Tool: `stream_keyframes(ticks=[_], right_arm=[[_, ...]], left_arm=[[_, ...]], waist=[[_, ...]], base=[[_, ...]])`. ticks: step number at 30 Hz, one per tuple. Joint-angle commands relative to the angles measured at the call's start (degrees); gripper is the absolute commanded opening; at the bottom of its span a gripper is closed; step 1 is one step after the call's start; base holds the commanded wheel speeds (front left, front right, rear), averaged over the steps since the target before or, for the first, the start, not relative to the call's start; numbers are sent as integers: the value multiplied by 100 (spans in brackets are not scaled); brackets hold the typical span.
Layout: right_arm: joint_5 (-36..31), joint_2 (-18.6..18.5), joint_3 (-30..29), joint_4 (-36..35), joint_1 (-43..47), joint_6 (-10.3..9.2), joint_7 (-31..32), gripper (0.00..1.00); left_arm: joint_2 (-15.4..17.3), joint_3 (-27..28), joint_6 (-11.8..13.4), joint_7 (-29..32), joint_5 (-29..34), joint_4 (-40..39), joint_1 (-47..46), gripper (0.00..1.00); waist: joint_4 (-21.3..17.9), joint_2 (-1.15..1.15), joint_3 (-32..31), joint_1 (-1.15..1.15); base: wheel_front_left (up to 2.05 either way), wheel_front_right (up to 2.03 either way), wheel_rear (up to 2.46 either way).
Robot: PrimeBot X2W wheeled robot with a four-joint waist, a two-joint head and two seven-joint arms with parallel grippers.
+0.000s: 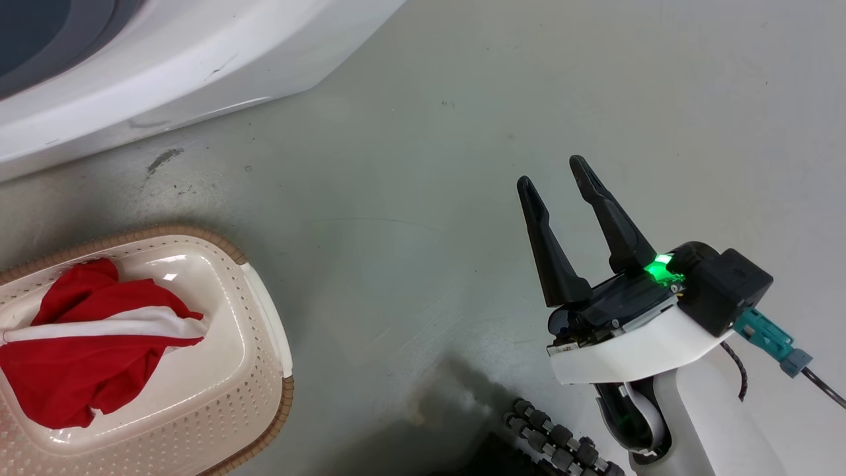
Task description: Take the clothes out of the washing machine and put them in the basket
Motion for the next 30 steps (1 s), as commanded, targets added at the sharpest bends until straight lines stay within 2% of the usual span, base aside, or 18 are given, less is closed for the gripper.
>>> stream_keyframes(ticks=[1,5,10,19,23,30], right_arm=[[21,5,4,7,51,-3,-13,100],[44,5,-30,23,21,-3,-13,100],[13,5,-96,49,-12,-2,-13,100],[-170,4,-282,197,-7,-2,-13,100],[-272,2,-372,280,71,-3,-13,100],[-451,1,-570,517,318,-3,-13,100]], left_arm=[[15,-33,59,-79,-17,-67,183,0],[58,-22,224,-376,-59,-451,294,0],[59,27,423,-1113,-174,-955,596,0],[-309,454,757,-2707,-823,-1159,1588,0],[-539,643,791,-3380,-1132,-1004,2099,0],[-1014,757,644,-4509,-1511,-464,2842,0]], waist=[[-4,0,-11,0],[8,0,-67,0],[93,0,-211,0],[375,0,-762,0],[510,0,-1084,0],[831,0,-1859,0]], base=[[0,0,0],[0,0,0],[0,0,0],[0,0,0],[0,0,0],[0,0,0]])
